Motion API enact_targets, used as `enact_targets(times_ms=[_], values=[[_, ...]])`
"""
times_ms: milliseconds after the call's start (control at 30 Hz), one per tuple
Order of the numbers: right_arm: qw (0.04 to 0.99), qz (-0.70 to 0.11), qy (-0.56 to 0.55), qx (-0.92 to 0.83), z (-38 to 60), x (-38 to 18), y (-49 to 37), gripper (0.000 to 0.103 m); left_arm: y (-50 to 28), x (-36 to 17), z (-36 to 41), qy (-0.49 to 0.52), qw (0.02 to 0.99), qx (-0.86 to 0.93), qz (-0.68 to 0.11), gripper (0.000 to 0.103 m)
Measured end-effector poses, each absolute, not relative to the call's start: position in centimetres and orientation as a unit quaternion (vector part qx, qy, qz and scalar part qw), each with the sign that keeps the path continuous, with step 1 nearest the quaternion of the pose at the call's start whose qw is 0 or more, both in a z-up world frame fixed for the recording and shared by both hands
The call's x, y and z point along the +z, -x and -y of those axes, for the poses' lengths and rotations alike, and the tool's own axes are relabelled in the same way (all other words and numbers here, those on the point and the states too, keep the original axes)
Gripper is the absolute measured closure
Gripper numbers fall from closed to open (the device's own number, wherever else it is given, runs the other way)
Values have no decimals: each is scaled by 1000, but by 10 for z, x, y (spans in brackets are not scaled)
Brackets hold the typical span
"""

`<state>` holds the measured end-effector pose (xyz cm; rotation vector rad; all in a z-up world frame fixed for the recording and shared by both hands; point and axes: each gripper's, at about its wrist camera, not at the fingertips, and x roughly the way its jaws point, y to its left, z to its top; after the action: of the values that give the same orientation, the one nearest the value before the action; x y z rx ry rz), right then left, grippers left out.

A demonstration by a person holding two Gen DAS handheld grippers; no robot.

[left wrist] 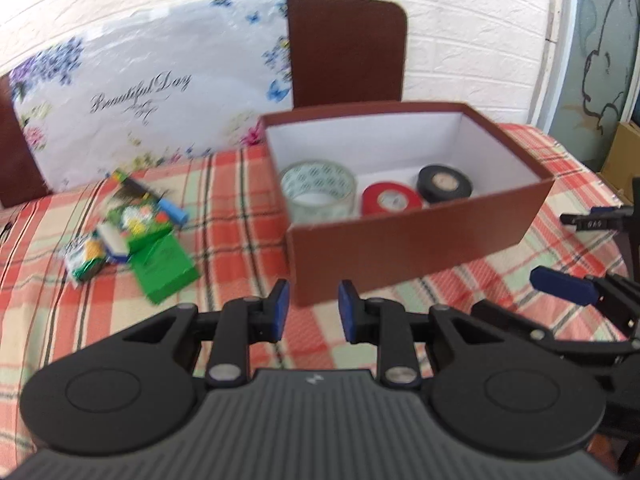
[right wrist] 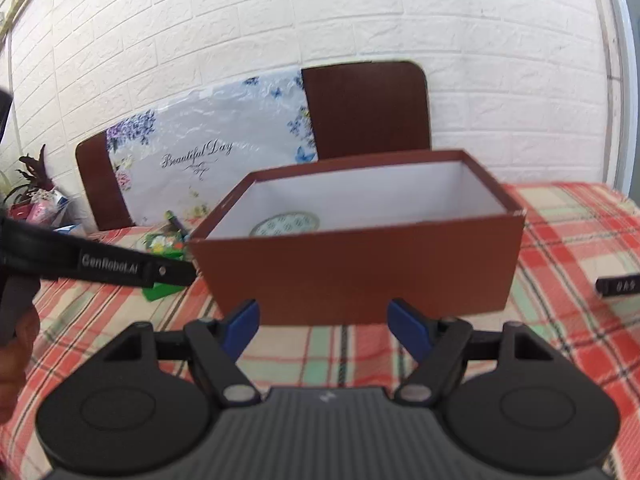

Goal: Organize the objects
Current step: 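Lower the red tape roll into the brown box and open the left gripper, then reach the left gripper to the green box and grasp it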

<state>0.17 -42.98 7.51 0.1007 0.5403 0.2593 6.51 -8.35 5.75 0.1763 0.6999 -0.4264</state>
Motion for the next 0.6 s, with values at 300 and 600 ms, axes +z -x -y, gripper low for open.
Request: enact_targets(times_ms=[300,600], values=[[945,-293,-44,140,402,62,10,30,-62,29,38,-79,913,-168,-364,72],[941,-305,-37,142,382,63,12,30,-64,19,11,-82,921,-146,-353,71]])
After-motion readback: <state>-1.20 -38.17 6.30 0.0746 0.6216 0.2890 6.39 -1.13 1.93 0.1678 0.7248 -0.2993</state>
